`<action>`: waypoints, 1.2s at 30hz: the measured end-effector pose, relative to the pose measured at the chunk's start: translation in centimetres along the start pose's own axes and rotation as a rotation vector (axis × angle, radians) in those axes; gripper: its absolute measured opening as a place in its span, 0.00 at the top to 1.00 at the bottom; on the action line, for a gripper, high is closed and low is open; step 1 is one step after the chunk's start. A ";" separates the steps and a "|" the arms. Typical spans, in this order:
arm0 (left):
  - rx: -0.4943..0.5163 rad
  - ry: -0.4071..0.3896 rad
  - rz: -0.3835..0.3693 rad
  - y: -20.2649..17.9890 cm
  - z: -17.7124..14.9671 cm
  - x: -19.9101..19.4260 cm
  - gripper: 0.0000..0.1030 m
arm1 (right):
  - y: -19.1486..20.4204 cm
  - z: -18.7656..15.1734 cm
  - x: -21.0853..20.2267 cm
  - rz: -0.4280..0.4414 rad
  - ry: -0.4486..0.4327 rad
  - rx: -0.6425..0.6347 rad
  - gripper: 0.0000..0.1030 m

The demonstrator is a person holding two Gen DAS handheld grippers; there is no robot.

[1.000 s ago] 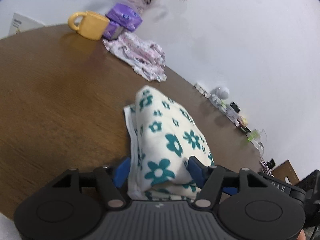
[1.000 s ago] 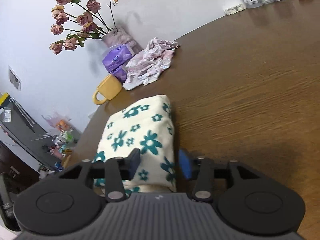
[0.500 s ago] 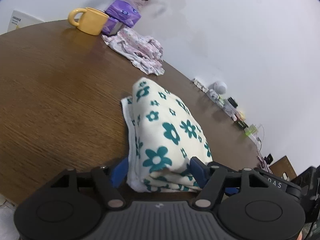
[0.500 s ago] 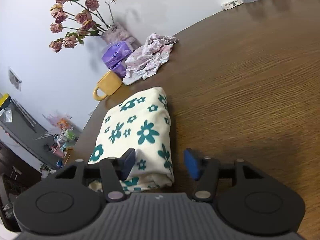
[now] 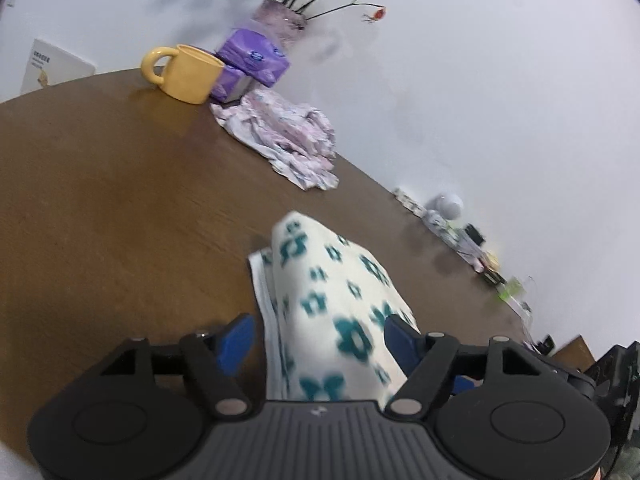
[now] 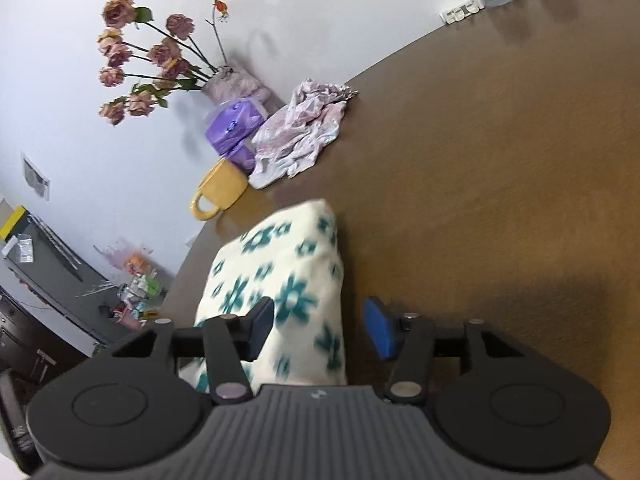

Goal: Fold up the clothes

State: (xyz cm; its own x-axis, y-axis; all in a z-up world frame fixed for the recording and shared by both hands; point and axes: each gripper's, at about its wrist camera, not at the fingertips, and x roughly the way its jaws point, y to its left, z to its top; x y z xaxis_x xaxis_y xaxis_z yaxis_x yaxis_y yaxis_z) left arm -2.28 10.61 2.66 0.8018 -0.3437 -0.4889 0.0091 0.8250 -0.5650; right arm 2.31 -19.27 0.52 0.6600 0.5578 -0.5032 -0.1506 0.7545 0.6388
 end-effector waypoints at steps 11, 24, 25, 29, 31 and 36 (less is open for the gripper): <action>-0.055 0.045 -0.024 0.5 1.5 2.6 0.32 | 1.0 1.8 3.5 0.032 0.045 -0.017 0.59; -0.049 0.045 -0.038 0.9 1.5 0.9 0.37 | 0.9 2.5 2.3 0.045 0.019 -0.072 0.53; -0.033 0.044 -0.039 0.9 1.4 0.4 0.37 | 1.2 2.2 1.3 0.044 0.013 -0.115 0.52; 0.005 0.049 -0.050 1.0 1.1 -1.4 0.38 | 2.0 0.3 -1.5 0.053 0.061 -0.268 0.48; 0.029 0.057 -0.084 1.0 0.6 -2.3 0.37 | 2.2 -0.6 -2.4 0.057 0.098 -0.325 0.48; 0.213 0.060 -0.129 -0.8 -1.9 -4.3 0.37 | 3.0 -2.8 -3.0 0.026 0.101 -0.468 0.48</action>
